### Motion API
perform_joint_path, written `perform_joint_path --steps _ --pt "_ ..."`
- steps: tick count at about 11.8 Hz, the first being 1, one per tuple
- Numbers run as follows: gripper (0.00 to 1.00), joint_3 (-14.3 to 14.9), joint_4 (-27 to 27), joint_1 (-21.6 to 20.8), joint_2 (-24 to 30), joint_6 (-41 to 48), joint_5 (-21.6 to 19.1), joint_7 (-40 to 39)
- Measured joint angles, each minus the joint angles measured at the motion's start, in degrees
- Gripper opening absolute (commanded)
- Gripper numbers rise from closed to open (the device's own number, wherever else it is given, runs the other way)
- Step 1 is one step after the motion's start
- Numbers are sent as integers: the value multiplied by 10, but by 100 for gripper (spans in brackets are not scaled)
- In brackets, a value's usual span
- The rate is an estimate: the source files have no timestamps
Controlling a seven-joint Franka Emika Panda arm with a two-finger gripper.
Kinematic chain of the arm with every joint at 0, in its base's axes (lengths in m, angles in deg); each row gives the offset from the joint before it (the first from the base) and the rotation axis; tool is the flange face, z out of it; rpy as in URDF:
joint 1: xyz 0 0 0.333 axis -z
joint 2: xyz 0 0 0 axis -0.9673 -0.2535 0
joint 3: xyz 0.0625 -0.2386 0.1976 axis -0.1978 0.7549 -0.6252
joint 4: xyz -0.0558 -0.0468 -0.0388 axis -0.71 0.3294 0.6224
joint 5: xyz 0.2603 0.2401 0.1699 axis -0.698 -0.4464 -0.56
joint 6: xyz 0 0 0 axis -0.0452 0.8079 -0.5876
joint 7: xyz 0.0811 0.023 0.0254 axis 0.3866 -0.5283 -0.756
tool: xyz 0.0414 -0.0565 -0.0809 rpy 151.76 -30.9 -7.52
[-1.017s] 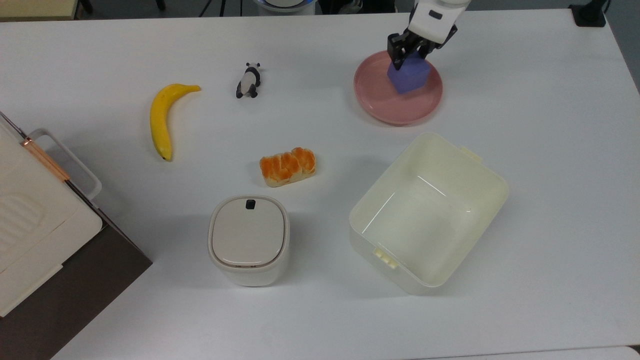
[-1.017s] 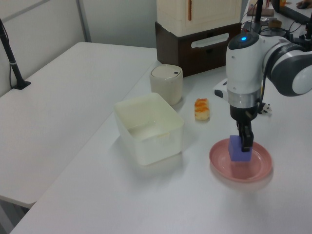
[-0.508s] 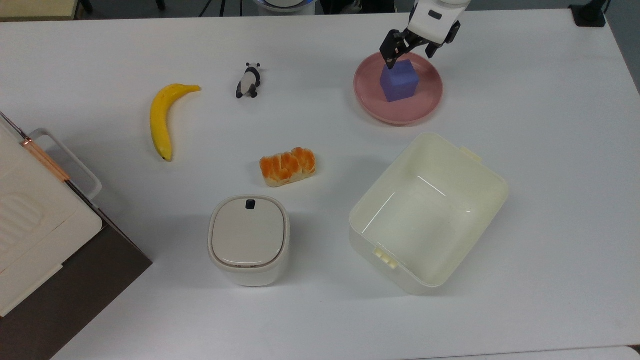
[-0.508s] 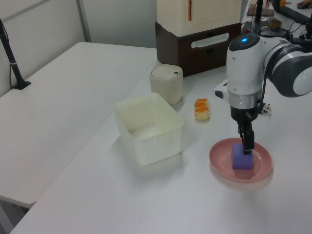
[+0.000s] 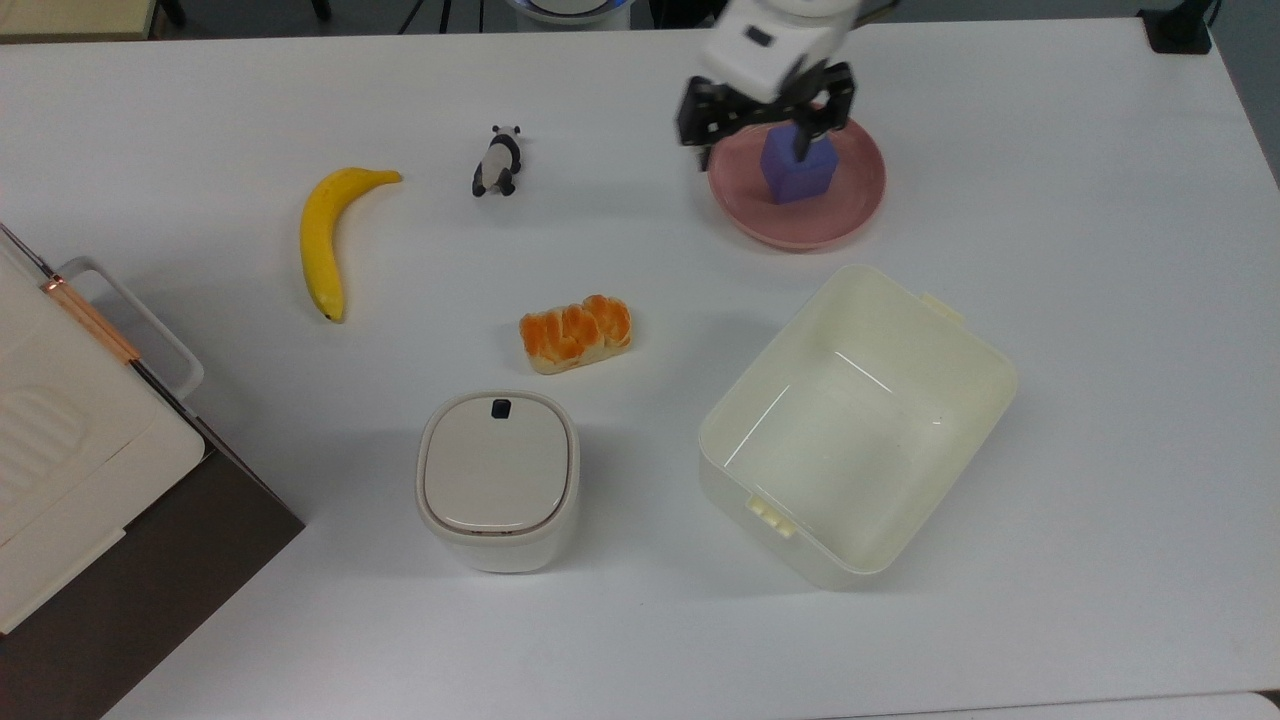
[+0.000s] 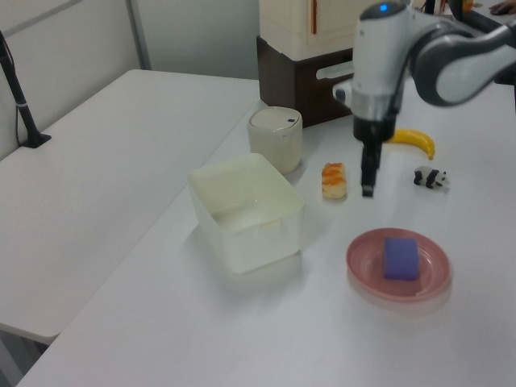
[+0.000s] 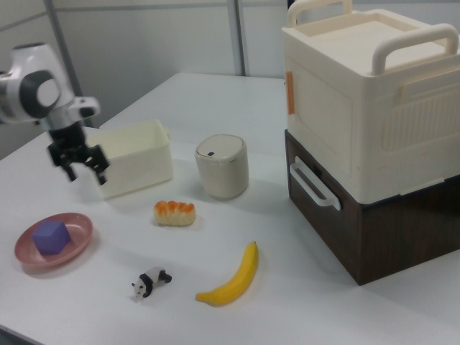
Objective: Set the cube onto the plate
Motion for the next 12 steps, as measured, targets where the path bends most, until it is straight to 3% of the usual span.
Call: perform_joint_path --steps 2,5,9,12 --pt "100 3 49 67 2 36 8 -2" --pt "100 4 116 133 5 117 13 -5" --pt "100 4 146 193 6 139 13 -72" --pt "100 4 162 205 6 163 11 -73"
